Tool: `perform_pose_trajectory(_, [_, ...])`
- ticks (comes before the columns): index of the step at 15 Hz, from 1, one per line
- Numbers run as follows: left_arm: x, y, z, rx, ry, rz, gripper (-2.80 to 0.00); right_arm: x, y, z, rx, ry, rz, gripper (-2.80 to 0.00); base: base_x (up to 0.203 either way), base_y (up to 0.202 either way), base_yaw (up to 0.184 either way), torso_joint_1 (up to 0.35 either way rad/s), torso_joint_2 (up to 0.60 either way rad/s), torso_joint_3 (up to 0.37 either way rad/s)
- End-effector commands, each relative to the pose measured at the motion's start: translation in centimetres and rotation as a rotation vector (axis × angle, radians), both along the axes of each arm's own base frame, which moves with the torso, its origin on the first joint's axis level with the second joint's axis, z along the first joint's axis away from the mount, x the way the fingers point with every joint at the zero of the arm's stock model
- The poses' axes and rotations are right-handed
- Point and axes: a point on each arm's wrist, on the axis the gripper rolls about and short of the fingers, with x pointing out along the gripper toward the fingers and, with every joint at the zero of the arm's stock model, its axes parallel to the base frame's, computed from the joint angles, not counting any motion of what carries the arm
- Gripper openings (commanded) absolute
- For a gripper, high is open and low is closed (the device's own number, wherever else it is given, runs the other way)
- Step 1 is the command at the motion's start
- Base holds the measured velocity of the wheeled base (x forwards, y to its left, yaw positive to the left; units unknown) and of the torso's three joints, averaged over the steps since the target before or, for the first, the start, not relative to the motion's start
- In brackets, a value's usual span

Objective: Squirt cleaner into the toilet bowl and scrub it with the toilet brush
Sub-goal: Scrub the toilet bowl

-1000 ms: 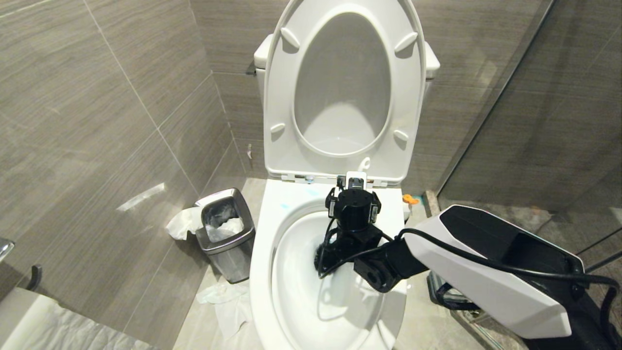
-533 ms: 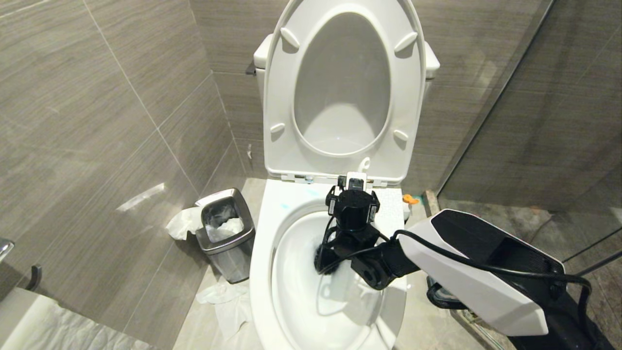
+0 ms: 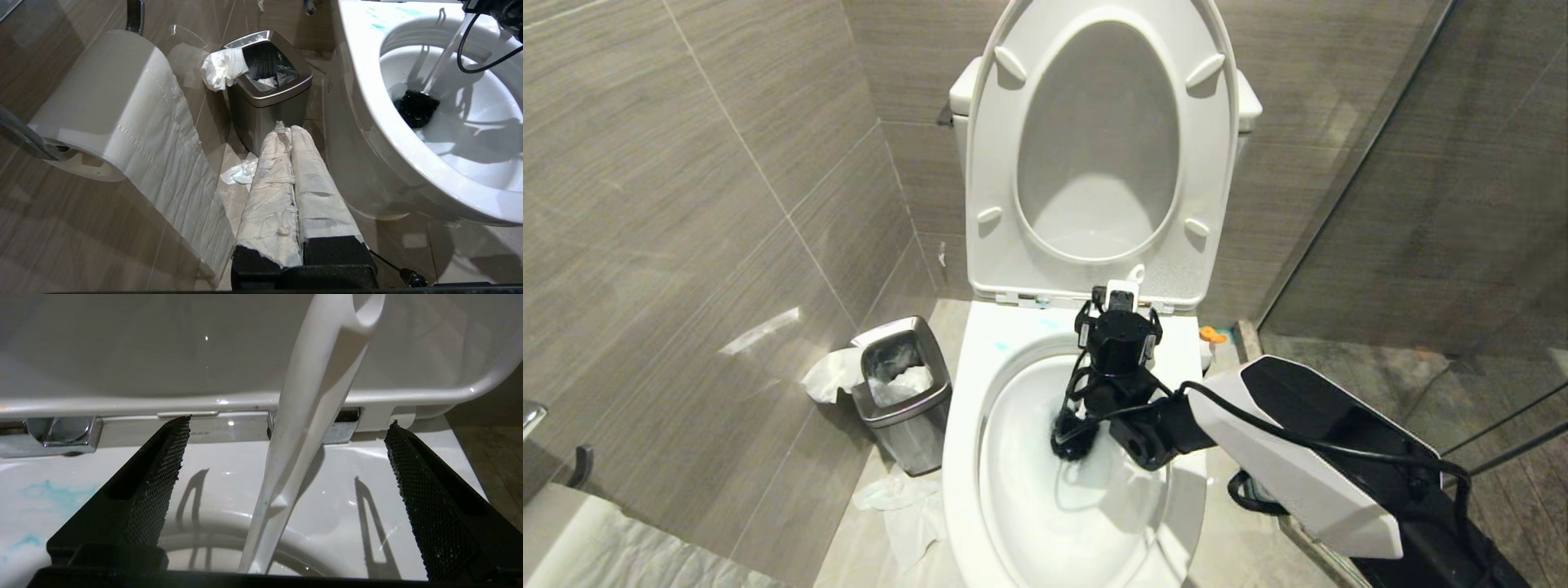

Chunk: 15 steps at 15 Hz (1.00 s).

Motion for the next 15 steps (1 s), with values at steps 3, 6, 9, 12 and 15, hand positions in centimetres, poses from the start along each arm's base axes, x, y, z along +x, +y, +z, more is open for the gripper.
perform_pose_trajectory(3, [0.0,0.0,0.0,0.0,0.003,0.0,-2.8,1.1,0.2,-0.9,-0.012,-0.022,0.003,0.0,0.0,0.0,0.0,0.0,0.0,0.0])
perform_pose_trajectory(6, [0.0,0.0,0.0,0.0,0.003,0.0,-2.8,1.2,0.2,-1.2,-0.019,-0.017,0.008,0.0,0.0,0.0,0.0,0.0,0.0,0.0])
perform_pose_trajectory(9, [0.0,0.0,0.0,0.0,0.002,0.0,-2.8,1.2,0.2,-1.5,-0.021,-0.015,0.011,0.0,0.0,0.0,0.0,0.0,0.0,0.0])
perform_pose_trajectory(12, [0.0,0.0,0.0,0.0,0.002,0.0,-2.8,1.2,0.2,-1.7,-0.023,-0.012,0.01,-2.8,0.0,0.0,0.0,0.0,0.0,0.0])
perform_pose_trajectory(15, [0.0,0.0,0.0,0.0,0.002,0.0,-2.8,1.6,0.2,-1.6,-0.014,-0.026,0.005,-2.8,0.0,0.0,0.0,0.0,0.0,0.0])
